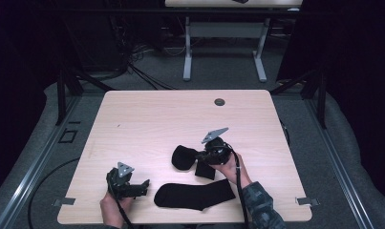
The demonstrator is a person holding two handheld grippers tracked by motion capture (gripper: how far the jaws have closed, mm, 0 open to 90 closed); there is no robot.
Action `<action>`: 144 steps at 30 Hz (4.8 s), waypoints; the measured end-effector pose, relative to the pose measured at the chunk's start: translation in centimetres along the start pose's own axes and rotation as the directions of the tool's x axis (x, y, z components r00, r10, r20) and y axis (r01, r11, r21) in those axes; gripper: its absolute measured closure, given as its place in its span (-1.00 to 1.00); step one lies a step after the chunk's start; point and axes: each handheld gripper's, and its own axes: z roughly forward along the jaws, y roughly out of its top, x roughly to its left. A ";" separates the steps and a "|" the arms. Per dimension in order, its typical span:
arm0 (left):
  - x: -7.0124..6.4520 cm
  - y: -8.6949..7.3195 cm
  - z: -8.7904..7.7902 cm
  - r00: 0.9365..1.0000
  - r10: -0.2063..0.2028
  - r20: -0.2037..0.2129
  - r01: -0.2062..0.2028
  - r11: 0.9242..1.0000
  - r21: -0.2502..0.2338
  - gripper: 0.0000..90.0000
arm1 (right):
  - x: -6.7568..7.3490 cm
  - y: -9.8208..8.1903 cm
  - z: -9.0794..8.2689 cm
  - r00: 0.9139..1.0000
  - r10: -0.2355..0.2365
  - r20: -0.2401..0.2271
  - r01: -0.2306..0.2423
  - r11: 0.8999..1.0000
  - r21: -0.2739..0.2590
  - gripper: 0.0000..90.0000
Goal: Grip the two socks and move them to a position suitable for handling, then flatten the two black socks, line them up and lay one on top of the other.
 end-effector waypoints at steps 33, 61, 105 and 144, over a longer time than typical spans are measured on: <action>0.0 0.0 0.0 1.000 -0.007 -0.004 0.007 1.000 0.001 -1.00 | -2.0 -1.0 -0.2 0.994 0.050 0.097 -0.051 0.999 0.011 -0.41; -1.5 5.2 -0.9 0.972 0.156 0.173 -0.151 0.988 -0.041 -0.83 | -0.3 -4.9 -4.7 0.986 0.128 0.111 -0.127 0.992 -0.013 -0.63; -9.5 10.1 5.4 0.864 0.398 0.309 -0.452 0.883 0.128 0.83 | 1.9 -5.5 -0.1 0.991 0.015 0.132 -0.023 0.998 0.065 0.75; -2.7 8.3 2.1 0.923 0.120 0.366 -0.172 0.979 0.113 -0.08 | -3.2 -8.3 -7.0 0.986 0.149 0.079 -0.156 0.983 0.099 -0.12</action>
